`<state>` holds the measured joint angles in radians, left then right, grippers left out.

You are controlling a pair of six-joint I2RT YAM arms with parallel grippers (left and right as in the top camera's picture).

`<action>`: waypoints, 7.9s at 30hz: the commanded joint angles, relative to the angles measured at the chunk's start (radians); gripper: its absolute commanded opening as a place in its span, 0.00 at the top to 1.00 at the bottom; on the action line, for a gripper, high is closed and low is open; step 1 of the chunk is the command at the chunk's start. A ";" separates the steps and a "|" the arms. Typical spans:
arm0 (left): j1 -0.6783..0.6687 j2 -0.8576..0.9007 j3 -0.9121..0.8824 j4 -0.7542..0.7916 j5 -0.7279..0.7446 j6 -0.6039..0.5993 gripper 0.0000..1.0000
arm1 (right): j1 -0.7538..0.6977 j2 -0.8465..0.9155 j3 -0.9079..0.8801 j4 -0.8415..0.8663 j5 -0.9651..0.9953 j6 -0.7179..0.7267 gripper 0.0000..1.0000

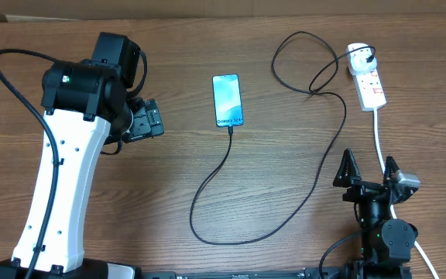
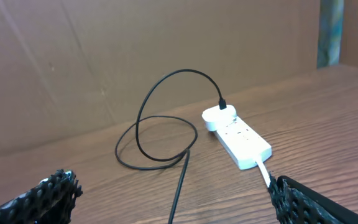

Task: Plug charger to phone and switch on socket

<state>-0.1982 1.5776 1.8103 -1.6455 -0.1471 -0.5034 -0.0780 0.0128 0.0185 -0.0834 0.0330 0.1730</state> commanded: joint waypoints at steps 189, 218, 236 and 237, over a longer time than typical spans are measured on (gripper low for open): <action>0.002 -1.043 -1.107 0.975 0.094 0.108 0.00 | -0.002 -0.010 -0.011 -0.001 -0.027 -0.249 0.00; 0.079 -1.452 -1.502 1.418 0.278 0.325 0.00 | -0.002 -0.010 -0.011 -0.001 -0.027 -0.249 0.00; 0.115 -1.574 -1.513 1.420 0.278 0.370 0.00 | -0.002 -0.010 -0.011 -0.001 -0.027 -0.249 0.00; 0.115 -1.574 -1.513 1.419 0.278 0.370 0.01 | -0.002 -0.010 -0.011 -0.001 -0.027 -0.249 0.00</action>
<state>-0.0914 0.0193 0.3054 -0.2317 0.1211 -0.1532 -0.0780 0.0128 0.0181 -0.0898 0.0044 -0.0814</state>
